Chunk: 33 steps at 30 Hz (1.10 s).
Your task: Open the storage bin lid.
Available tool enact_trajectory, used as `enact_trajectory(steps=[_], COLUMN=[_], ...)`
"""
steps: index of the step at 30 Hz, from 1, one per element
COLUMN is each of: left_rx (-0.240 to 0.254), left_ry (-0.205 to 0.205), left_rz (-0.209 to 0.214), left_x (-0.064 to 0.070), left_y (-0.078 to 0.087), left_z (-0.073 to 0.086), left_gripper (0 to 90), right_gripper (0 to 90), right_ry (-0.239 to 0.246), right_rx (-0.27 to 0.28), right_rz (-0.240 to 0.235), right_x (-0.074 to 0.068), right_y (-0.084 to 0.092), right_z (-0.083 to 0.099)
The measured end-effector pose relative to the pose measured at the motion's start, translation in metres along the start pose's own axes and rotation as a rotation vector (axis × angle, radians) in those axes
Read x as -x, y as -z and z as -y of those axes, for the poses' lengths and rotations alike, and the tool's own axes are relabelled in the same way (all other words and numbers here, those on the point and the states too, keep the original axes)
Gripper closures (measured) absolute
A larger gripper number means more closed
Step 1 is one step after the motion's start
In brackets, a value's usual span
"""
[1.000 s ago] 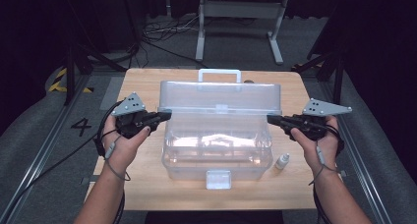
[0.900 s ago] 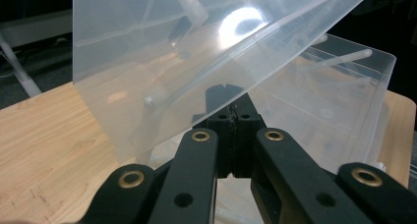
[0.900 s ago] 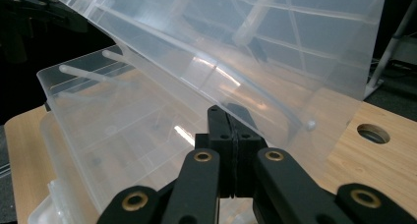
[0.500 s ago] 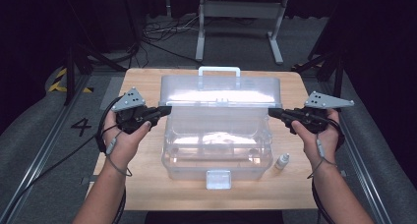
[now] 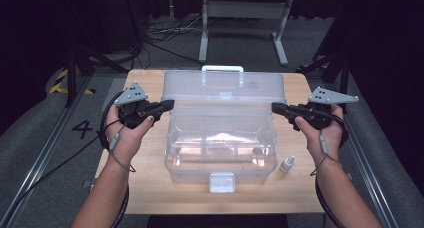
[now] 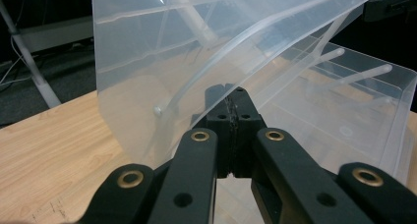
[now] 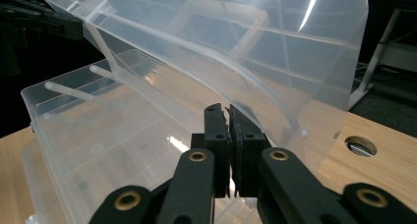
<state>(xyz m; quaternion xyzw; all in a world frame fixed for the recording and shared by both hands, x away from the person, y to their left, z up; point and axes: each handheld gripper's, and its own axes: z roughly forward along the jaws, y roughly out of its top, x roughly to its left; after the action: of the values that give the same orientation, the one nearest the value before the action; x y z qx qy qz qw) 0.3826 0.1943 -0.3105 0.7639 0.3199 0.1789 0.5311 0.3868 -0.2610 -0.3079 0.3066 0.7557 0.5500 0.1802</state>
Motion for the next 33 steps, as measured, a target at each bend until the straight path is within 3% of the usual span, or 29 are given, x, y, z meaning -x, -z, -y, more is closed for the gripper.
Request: enact_trajectory(steps=[21,30,33], left_rx=[0.007,0.002,-0.017], left_ry=[0.006,-0.007,-0.015], left_rz=[-0.013,-0.030,-0.054], left_x=[-0.003,0.004,0.007], left_y=[-0.002,0.014,0.021], left_z=[-0.005,0.000,0.004], left_gripper=[88.9,86.4,86.6], right_gripper=[88.1,89.2,89.3], right_ry=[-0.009,-0.010,-0.009], right_rx=[-0.008,-0.003,0.003], right_rz=[0.022,0.026,0.026], right_x=[0.009,0.009,0.009], right_y=[-0.006,-0.006,-0.006], right_z=[-0.005,-0.006,-0.006])
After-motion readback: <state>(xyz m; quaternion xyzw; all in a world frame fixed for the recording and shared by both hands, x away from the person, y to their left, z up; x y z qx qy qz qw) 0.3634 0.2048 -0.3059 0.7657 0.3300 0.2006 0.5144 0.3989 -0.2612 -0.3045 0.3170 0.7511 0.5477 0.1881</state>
